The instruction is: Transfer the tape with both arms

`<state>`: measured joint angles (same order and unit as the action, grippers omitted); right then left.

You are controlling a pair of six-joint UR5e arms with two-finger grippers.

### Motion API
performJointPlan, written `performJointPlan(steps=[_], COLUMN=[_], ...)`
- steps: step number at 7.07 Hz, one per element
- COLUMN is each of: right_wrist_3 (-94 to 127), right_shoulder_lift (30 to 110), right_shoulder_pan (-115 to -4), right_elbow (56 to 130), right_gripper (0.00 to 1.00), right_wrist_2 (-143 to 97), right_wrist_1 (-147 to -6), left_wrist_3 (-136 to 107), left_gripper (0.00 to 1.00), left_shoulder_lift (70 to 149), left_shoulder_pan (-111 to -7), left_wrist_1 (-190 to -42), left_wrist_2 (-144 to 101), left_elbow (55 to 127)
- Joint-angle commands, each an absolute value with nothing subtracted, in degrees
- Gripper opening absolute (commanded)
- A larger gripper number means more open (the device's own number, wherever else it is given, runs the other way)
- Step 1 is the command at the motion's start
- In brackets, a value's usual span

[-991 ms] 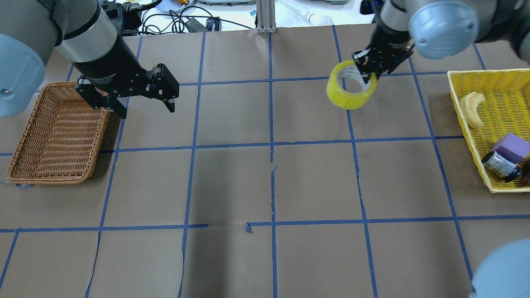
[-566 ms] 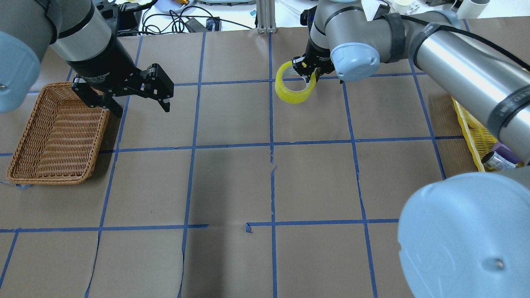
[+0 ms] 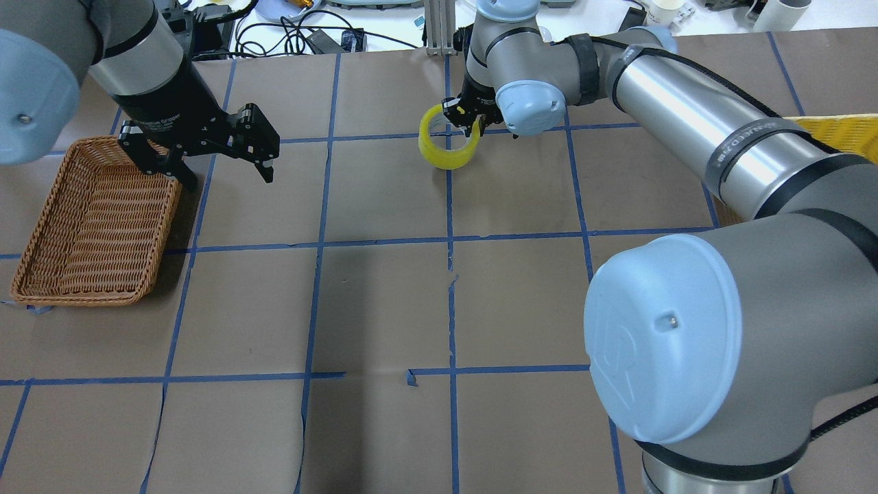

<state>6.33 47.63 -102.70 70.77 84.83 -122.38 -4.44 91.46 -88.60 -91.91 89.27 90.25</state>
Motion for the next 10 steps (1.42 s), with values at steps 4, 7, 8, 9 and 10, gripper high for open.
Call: performJointPlan(steps=[4,7,8,9,10], right_wrist_3=[4.9,0.7,-1.6,-4.9,-7.3], right_shoulder_lift=[46.8,61.3,66.7,73.8,81.5], right_shoulder_pan=[-103.7,-99.2,-93.8,-90.0,-87.9], right_elbow=[70.9,73.3,77.0,84.2,91.7], right_gripper=[1.0,1.0,1.0,1.0,1.0], right_wrist_2=[84.7,85.9,85.9,86.0,86.5], right_wrist_1=[-120.3,-98.5,-96.2,-96.1,-96.7], left_wrist_3=[-11.7,-40.9,-48.1,-57.1,-63.5], left_gripper=[1.0,1.0,1.0,0.96,0.9], left_shoulder_lift=[103.1,112.9,116.2,120.1,123.3], left_shoulder_pan=[-88.5,-89.3,-91.6,-95.0,-97.5], left_wrist_1=[-73.0,-62.5,-59.1,-52.4,-49.6], left_wrist_2=[87.5,73.1,71.1,71.1,71.1], left_elbow=[90.4,90.6,90.5,90.3,89.3])
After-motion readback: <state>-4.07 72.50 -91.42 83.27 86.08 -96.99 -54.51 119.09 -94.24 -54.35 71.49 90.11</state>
